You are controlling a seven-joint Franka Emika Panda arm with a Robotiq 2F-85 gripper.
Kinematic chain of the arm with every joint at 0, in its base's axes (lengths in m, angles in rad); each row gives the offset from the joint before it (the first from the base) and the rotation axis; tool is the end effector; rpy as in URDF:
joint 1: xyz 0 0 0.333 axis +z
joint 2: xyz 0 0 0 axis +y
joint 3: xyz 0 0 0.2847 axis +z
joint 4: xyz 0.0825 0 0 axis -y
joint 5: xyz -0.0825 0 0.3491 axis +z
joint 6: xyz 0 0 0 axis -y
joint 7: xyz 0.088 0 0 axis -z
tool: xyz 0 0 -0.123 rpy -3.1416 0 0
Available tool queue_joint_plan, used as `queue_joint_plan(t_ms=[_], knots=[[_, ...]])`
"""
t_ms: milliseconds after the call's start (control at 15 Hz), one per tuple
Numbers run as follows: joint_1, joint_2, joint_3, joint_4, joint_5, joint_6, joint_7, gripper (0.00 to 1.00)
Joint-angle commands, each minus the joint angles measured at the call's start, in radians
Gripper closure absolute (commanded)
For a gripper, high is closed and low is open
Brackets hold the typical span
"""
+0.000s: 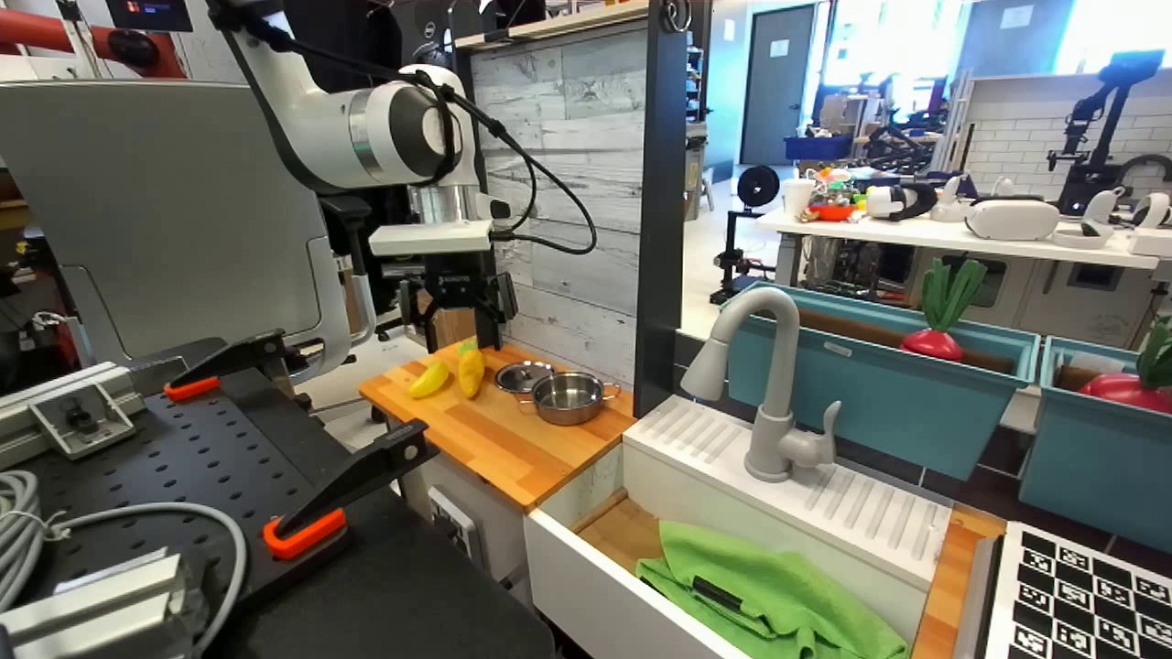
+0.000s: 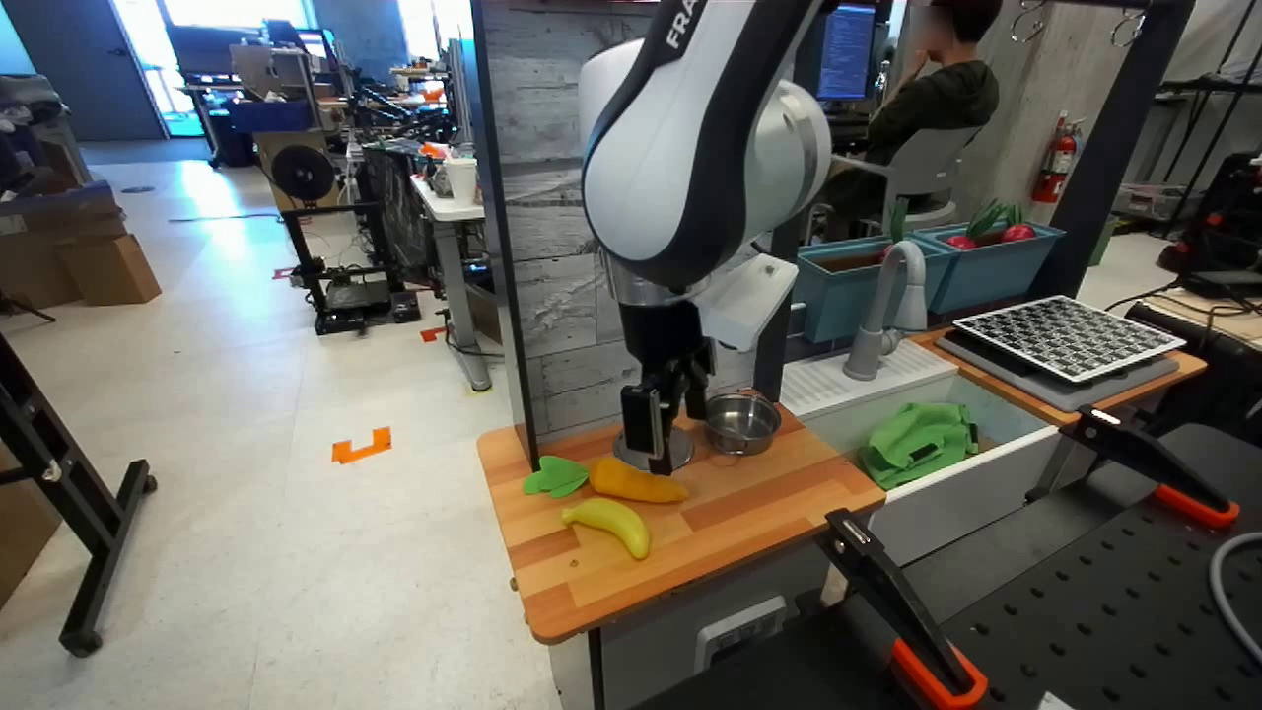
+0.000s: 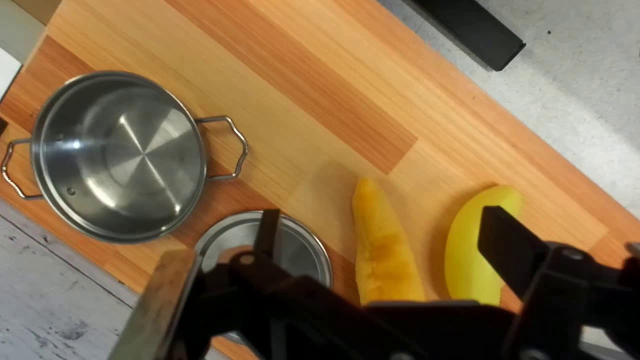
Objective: Put the carrot plushie in the pot
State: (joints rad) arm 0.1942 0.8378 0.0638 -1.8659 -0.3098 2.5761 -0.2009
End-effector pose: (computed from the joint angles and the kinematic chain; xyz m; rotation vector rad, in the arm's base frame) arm 0.5416 0.1473 0.0486 2.8419 1.0581 -0.1775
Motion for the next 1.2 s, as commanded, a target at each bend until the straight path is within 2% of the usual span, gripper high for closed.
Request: queue_joint_plan(t_ms=[0,533,667,867,1133], knots=[[0.056,0.102,-0.026,0.124,-0.011,0.008,0.063,0.00],[0.082,0.224,-0.028,0.275,0.002,-0.010,0.094,0.00],[0.083,0.245,-0.029,0.303,0.003,-0.011,0.095,0.26],[0.082,0.271,-0.027,0.340,0.004,-0.014,0.089,0.51],[0.084,0.291,-0.027,0.369,0.004,-0.015,0.088,0.80]])
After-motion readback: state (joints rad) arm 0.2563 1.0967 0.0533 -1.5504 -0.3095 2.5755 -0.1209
